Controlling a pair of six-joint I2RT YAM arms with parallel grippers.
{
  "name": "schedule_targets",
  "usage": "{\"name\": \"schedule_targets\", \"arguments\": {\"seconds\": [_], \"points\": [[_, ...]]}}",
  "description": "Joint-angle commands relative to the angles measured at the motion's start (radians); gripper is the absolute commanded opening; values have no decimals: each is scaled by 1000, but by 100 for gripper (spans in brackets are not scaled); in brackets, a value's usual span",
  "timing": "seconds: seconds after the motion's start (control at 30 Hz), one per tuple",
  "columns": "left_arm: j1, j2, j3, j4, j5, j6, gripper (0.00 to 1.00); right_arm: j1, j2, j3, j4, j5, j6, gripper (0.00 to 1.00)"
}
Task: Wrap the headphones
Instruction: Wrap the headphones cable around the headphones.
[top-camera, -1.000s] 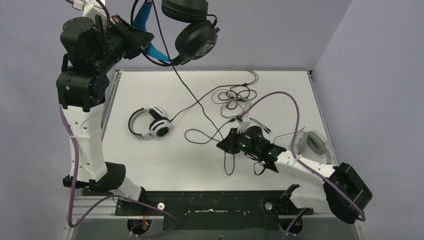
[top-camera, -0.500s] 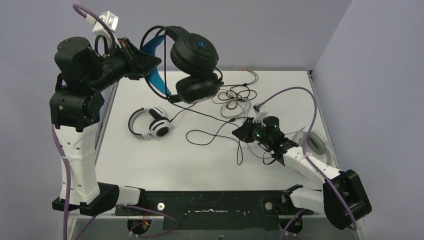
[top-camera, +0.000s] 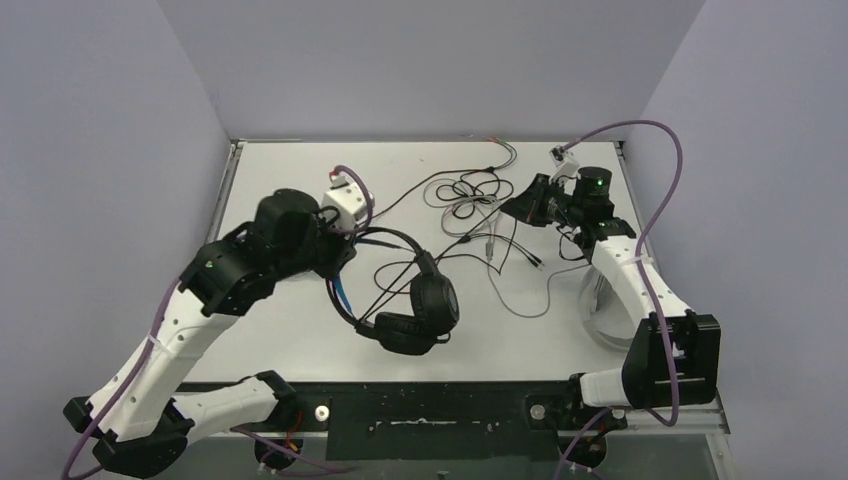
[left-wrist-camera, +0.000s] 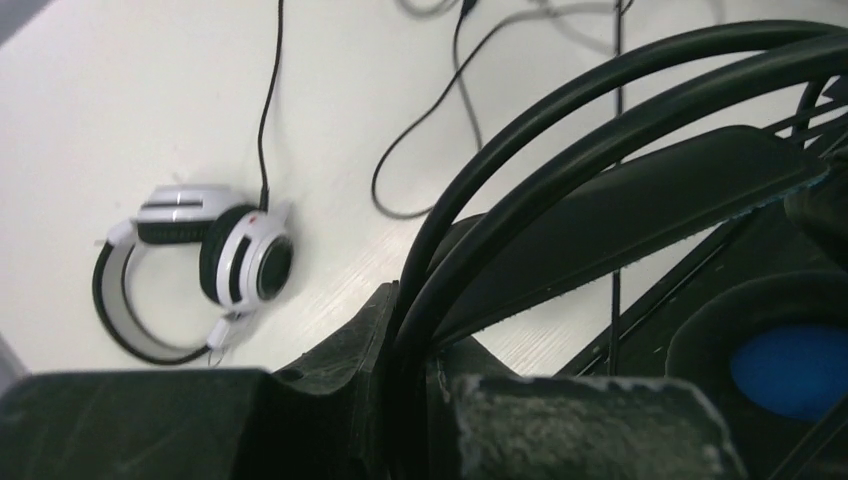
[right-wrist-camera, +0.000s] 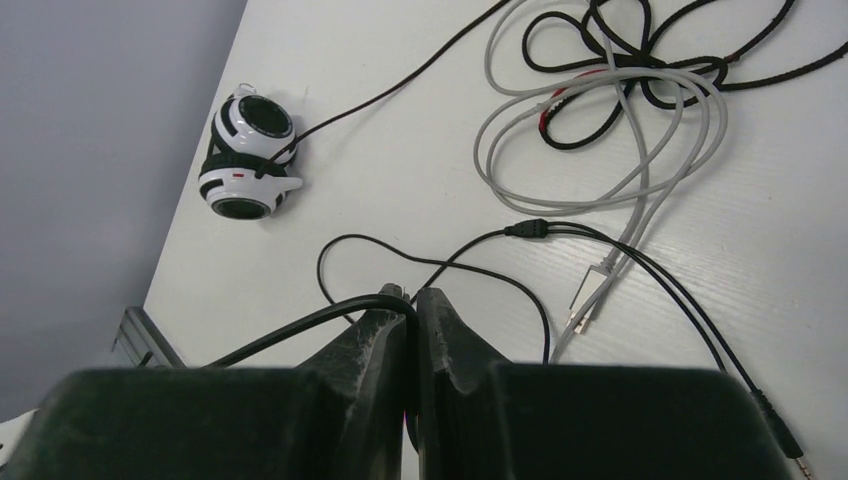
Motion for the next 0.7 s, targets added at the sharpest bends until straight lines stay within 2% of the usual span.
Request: {"name": "schedule_targets", "arguments": {"seconds": [0.0,0.17,0.3,0.43,0.67], "points": [[-82,-55,-155,-39,-233,76,0,-40,14,129,-101,29,-56,0],[-146,-8,-290,20,-492,88,0,-28,49,265,-219,-66,-84,0],[-144,75,-325,79,-610,108,0,-20,9,329,-271,-64,-81,0],[-149,136,-337,135,-643,112,0,-4,-28,385,-308,-71,-68,0],[-160,151,-345,186,-586,137,0,67,-38,455,-381,-68,-108,0]]}}
